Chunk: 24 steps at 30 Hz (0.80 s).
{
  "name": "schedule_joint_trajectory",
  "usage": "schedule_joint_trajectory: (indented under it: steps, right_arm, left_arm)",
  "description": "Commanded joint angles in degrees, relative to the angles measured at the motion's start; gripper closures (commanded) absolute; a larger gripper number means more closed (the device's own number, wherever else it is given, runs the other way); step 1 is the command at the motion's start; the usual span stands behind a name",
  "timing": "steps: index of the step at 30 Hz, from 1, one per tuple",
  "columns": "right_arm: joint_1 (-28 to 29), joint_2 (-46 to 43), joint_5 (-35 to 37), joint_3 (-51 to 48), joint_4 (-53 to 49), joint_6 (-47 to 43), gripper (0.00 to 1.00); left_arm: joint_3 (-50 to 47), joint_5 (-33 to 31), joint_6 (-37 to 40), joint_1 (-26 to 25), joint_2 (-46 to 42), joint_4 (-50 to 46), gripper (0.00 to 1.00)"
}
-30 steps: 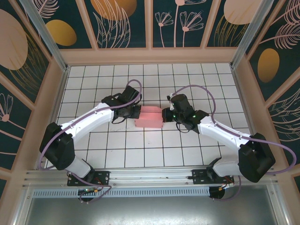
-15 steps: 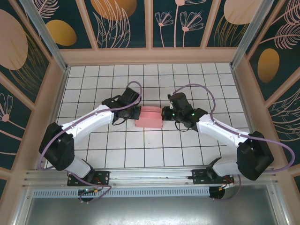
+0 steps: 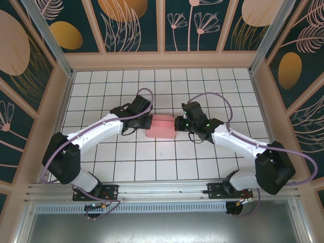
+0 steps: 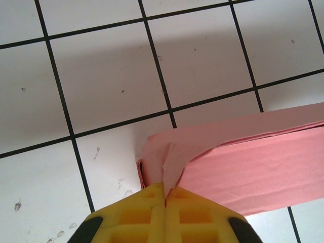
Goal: Fold the paper box
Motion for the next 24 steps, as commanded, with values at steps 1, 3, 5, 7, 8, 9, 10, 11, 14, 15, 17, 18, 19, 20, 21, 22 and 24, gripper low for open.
schedule_joint_trajectory:
  steps: [1,3,5,7,8,9,10,11,14,15,17,18,19,20,21,22,24]
  right_arm:
    - [1.61,0.54,1.13,-2.58,-0.59,-1.56,0.99]
    - [1.86,0.77,1.08,-3.22,0.05,-1.43,0.99]
    - [1.96,0.76,1.05,-3.60,0.48,-1.19,1.00]
    - [2.03,0.58,1.11,-3.84,0.94,-1.25,1.00]
    - [2.04,0.44,1.30,-4.04,1.07,-1.24,1.00]
    - [2.05,0.29,1.47,-4.30,1.18,-1.38,1.00]
    - [2.05,0.17,1.72,-4.56,1.11,-1.42,1.00]
    - [2.03,-0.14,2.14,-4.80,0.89,-1.34,1.00]
    - [1.96,-1.28,2.31,-4.86,0.18,-1.74,1.00]
    - [1.89,-1.58,3.46,-4.67,-0.17,-1.86,1.00]
    - [1.70,-1.78,3.55,-3.74,-0.94,-1.94,1.00]
    - [1.63,-1.65,3.59,-3.12,-1.38,-2.11,1.00]
    - [1.62,-1.47,3.59,-2.57,-1.81,-2.21,1.00]
    - [1.61,-1.26,3.55,-1.90,-2.22,-2.53,1.00]
    - [1.61,-1.14,3.69,-1.57,-2.47,-2.66,1.00]
    - [1.58,-1.16,3.83,-1.23,-2.59,-2.73,1.00]
    - [1.61,-1.32,4.15,-1.10,-2.59,-3.09,1.00]
  left_arm:
    - [-1.91,3.35,0.72,-0.33,1.24,-1.98,1.00]
    - [-2.09,3.33,0.79,-0.33,1.33,-1.90,1.00]
    - [-2.26,3.40,0.79,-0.38,1.36,-1.88,1.00]
    - [-2.42,3.32,0.77,-0.35,1.29,-1.78,1.00]
    - [-2.59,3.35,0.70,-0.39,1.29,-1.71,1.00]
    - [-2.75,3.35,0.70,-0.34,1.25,-1.59,1.00]
    - [-2.87,3.28,0.70,-0.37,1.25,-1.62,1.00]
    - [-2.97,3.23,0.70,-0.35,1.20,-1.64,1.00]
    - [-3.14,3.09,0.66,-0.36,1.18,-1.64,1.00]
    - [-3.14,3.00,0.66,-0.33,1.16,-1.64,1.00]
    - [-2.98,2.76,0.79,-0.33,1.16,-1.59,1.00]
    - [-2.82,2.62,0.88,-0.37,1.20,-1.68,1.00]
    - [-2.72,2.58,0.95,-0.39,1.25,-1.79,1.00]
    - [-2.55,2.56,1.05,-0.37,1.25,-1.75,1.00]
    - [-2.48,2.50,1.12,-0.33,1.27,-1.87,1.00]
    - [-2.57,2.52,1.12,-0.38,1.16,-1.83,1.00]
    - [-2.85,2.25,1.14,-0.39,1.08,-1.99,1.00]
